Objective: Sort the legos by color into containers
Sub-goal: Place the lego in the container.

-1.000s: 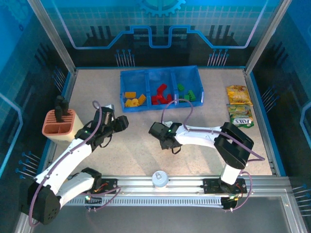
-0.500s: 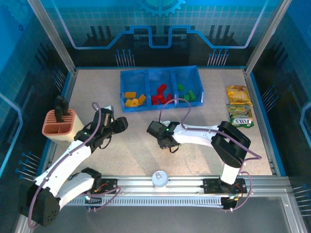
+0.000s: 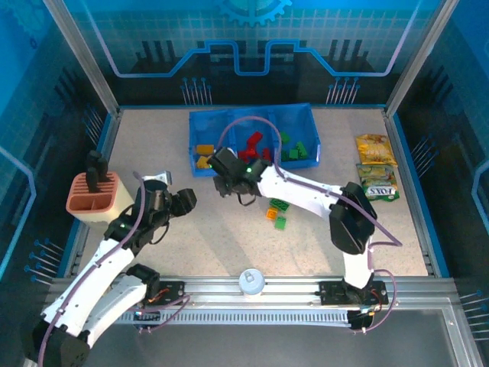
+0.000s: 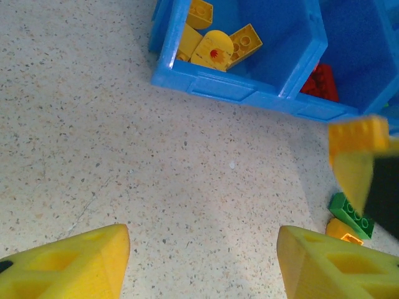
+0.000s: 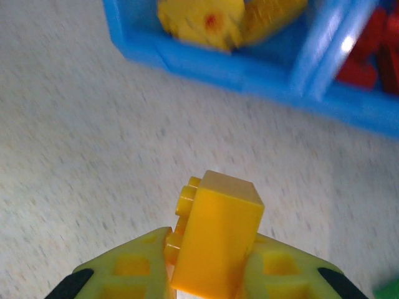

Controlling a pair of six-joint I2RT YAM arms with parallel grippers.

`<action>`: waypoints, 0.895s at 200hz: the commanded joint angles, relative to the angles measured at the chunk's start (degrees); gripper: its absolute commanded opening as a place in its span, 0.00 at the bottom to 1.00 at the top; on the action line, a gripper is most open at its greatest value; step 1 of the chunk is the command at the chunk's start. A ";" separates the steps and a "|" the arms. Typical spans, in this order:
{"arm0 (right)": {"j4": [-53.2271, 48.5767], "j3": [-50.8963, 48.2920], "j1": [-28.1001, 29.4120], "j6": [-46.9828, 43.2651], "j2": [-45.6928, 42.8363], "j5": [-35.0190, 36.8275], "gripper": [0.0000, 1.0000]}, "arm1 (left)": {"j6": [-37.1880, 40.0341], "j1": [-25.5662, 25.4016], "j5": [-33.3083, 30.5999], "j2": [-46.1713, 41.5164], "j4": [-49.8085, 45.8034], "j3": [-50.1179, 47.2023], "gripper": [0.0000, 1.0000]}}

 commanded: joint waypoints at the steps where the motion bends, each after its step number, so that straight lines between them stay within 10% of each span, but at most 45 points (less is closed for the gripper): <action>1: -2.89 8.42 -3.60 -5.48 6.83 -5.27 0.24 | -1.78 -0.39 1.48 -1.82 -3.72 -0.94 0.65; 75: -12.12 38.11 -9.01 -8.52 27.30 -7.59 0.26 | -3.92 -3.41 0.96 -6.31 -6.49 -1.61 0.64; 93: -16.17 43.91 -9.04 -8.33 29.21 -5.41 0.61 | -3.89 -3.82 0.71 -6.31 -6.99 -0.98 0.64; 179: 1.04 7.41 -6.78 -8.36 -3.48 -2.97 0.75 | -0.06 -13.08 -0.37 5.88 -0.74 2.52 0.65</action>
